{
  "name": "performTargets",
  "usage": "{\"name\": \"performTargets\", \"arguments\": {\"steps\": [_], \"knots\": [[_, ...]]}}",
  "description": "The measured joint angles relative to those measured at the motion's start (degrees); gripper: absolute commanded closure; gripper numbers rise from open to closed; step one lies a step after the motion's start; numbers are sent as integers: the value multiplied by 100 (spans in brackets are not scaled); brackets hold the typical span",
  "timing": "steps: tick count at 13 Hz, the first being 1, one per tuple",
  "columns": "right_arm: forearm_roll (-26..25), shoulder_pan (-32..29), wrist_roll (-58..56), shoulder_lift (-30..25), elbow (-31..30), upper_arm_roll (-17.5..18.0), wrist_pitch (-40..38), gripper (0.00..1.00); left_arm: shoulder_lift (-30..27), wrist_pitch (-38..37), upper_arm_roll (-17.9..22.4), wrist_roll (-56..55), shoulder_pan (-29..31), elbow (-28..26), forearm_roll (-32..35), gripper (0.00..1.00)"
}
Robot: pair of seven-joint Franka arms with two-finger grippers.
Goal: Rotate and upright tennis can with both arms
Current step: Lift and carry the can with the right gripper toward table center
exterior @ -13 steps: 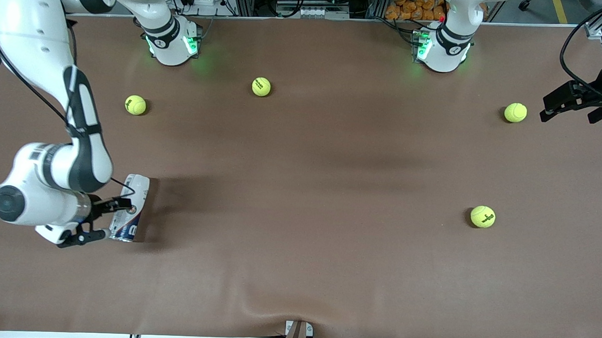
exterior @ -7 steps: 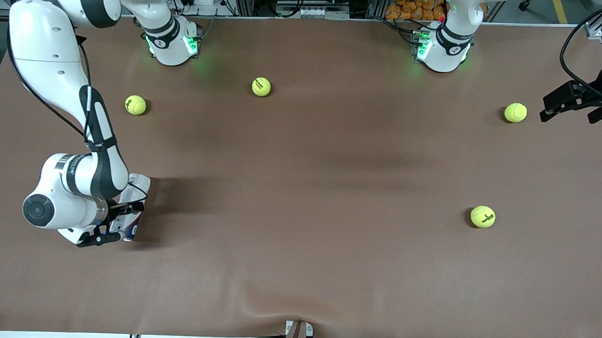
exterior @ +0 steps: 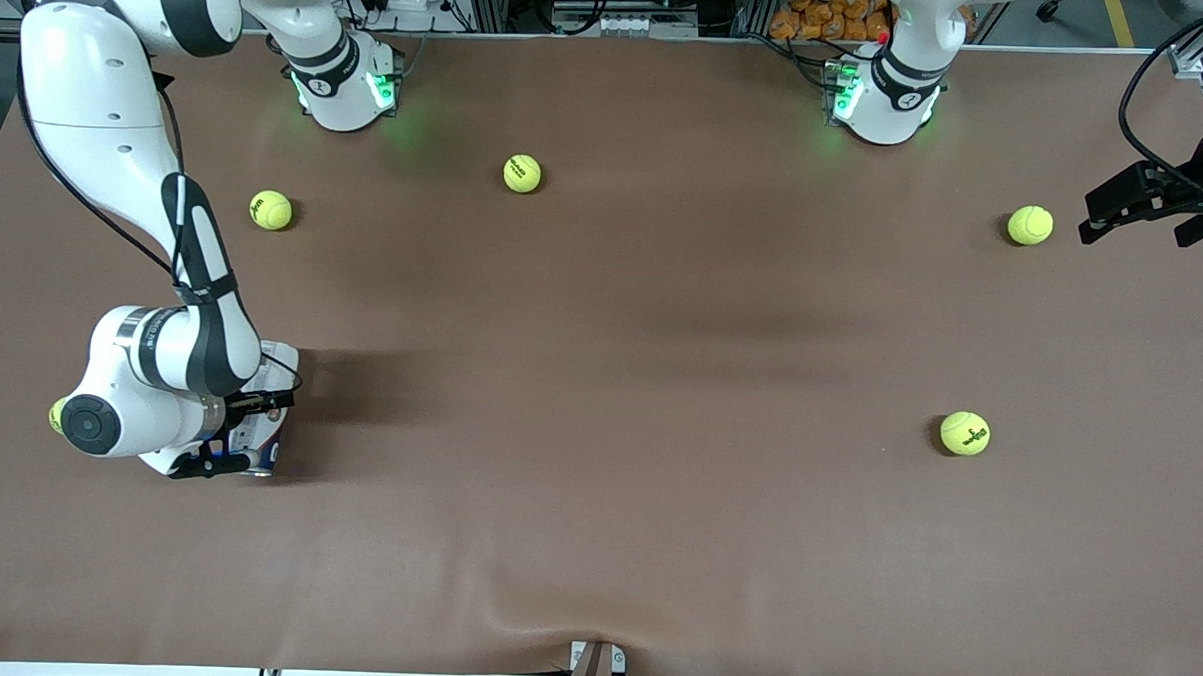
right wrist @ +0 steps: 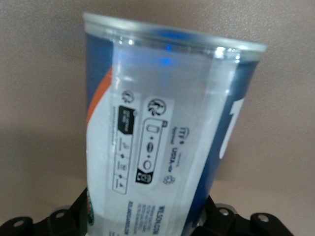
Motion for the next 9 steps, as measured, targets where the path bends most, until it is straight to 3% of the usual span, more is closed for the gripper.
{"name": "performTargets", "arguments": {"steps": [4,9], "knots": [[0,252,-901,0,101,63,76,15,0,0,3,0,3,0,0,0],[1,1393,-1567,-7,373,98,97,15,0,0,3,0,4,0,0,0]]}}
